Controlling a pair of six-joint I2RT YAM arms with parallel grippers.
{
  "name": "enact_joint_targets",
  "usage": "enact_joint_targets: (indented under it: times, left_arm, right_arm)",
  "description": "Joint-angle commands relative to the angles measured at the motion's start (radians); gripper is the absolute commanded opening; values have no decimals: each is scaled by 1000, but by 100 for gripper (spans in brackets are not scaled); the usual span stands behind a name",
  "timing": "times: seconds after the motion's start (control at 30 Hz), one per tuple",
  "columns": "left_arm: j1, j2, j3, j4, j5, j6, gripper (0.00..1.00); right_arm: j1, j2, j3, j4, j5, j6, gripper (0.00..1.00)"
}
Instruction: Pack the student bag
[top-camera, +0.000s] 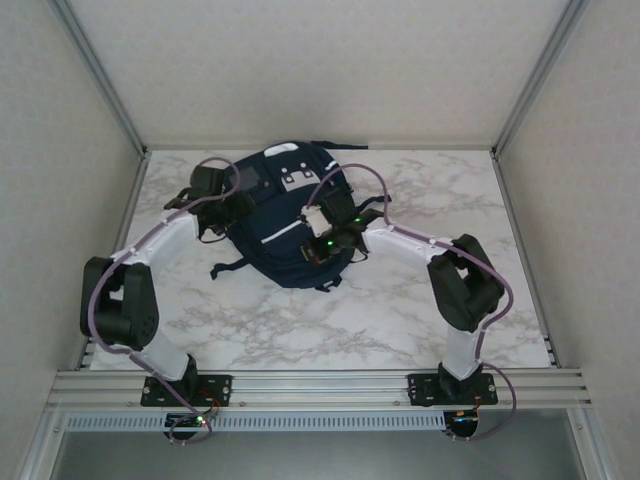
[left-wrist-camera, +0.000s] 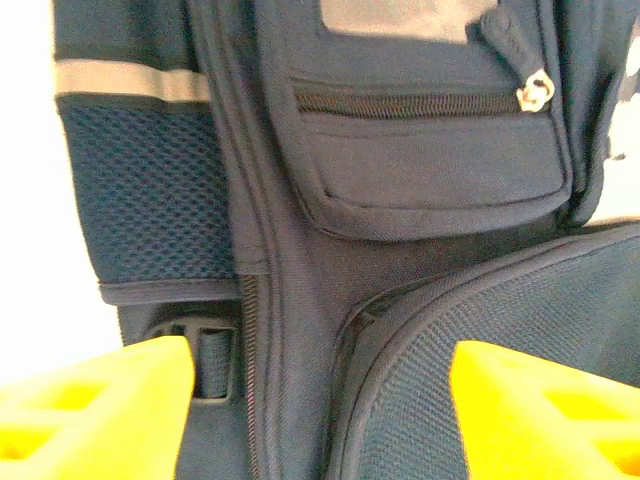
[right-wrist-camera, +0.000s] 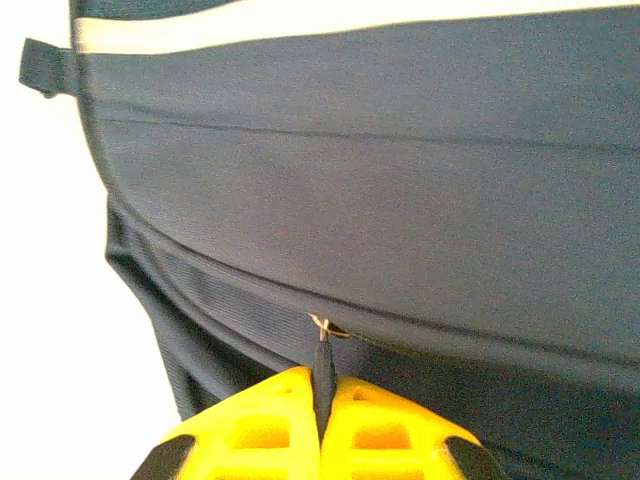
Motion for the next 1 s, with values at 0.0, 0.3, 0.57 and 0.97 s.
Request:
enact_joint_targets:
  times: [0.0,0.3,0.57,0.97]
  left_arm:
    - [-30,-145,-80,-26,-1,-142,78]
    - [-196,-333,-395,219,-44,-648,84]
    - [-252,-201,-376,378,-173,-774,62]
    - [-236,-234,-450,312,-241,-714,0]
  right_arm:
    - [62,58,106,67,-70,73,0]
    - [91,119,202,52,-60,81,0]
    - [89,53,104,48,-23,72,0]
    - [-72,-94,-71,-46,127,-16,0]
